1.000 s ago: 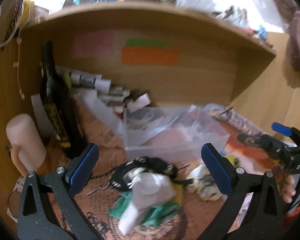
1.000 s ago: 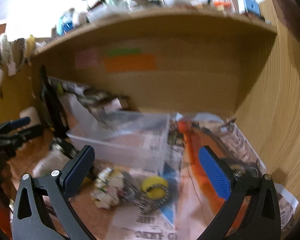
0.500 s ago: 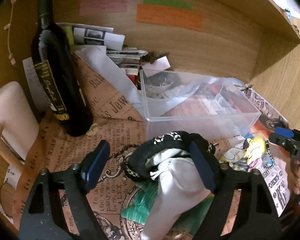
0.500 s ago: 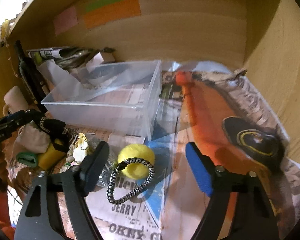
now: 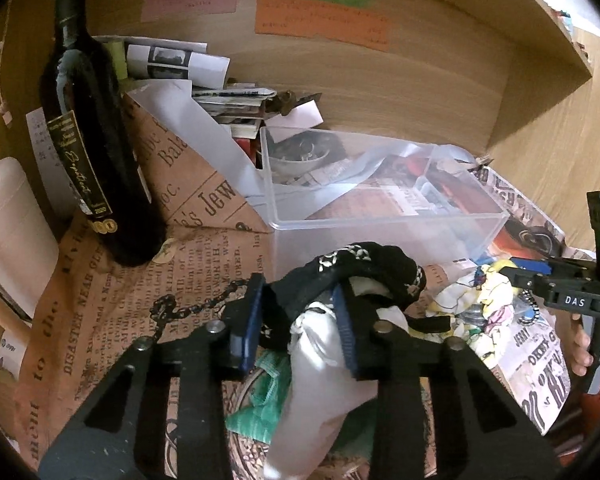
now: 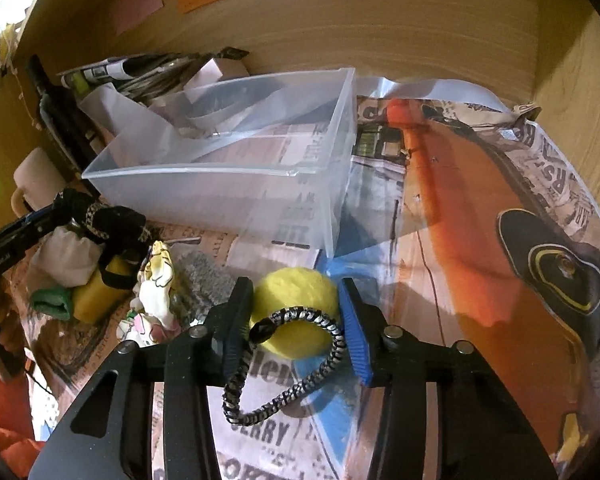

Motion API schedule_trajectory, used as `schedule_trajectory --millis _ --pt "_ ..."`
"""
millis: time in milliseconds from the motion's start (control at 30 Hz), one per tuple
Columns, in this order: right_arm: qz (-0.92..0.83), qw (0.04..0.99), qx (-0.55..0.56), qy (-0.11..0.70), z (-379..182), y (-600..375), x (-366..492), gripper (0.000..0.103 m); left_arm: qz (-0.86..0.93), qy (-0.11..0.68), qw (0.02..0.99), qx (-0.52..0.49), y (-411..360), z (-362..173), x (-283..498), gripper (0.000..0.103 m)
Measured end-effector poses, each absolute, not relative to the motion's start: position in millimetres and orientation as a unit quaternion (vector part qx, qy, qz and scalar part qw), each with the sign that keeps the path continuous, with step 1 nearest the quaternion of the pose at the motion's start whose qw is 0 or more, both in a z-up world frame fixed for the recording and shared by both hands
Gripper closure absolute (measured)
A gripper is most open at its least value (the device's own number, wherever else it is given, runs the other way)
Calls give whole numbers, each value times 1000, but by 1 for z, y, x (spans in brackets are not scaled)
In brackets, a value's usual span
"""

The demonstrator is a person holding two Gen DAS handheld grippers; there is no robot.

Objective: Organize soft objects
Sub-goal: 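Grasp the black patterned headband with the left tool while the right tool grasps the yellow felt ball, then carry both items over the clear bin and open both tools to drop them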

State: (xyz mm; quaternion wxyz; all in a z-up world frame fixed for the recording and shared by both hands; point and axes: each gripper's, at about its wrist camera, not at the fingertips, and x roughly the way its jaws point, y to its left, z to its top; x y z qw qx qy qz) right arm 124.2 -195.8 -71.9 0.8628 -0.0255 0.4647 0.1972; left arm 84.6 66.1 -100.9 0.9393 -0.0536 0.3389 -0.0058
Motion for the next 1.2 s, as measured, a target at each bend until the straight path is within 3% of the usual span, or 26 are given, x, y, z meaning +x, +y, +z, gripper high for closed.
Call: schedule_trajectory --millis 367,600,733,1200 --pt "191 899 -31 394 -39 -196 103 64 -11 303 951 -67 64 -77 71 80" --pt "192 882 -73 425 -62 -183 96 61 -17 279 958 -68 58 -61 68 81" --pt "188 881 -63 430 -65 -191 91 44 -22 270 960 -71 56 -55 66 82" --pt "166 878 -67 443 -68 -197 117 44 -32 239 968 -64 49 -31 71 82"
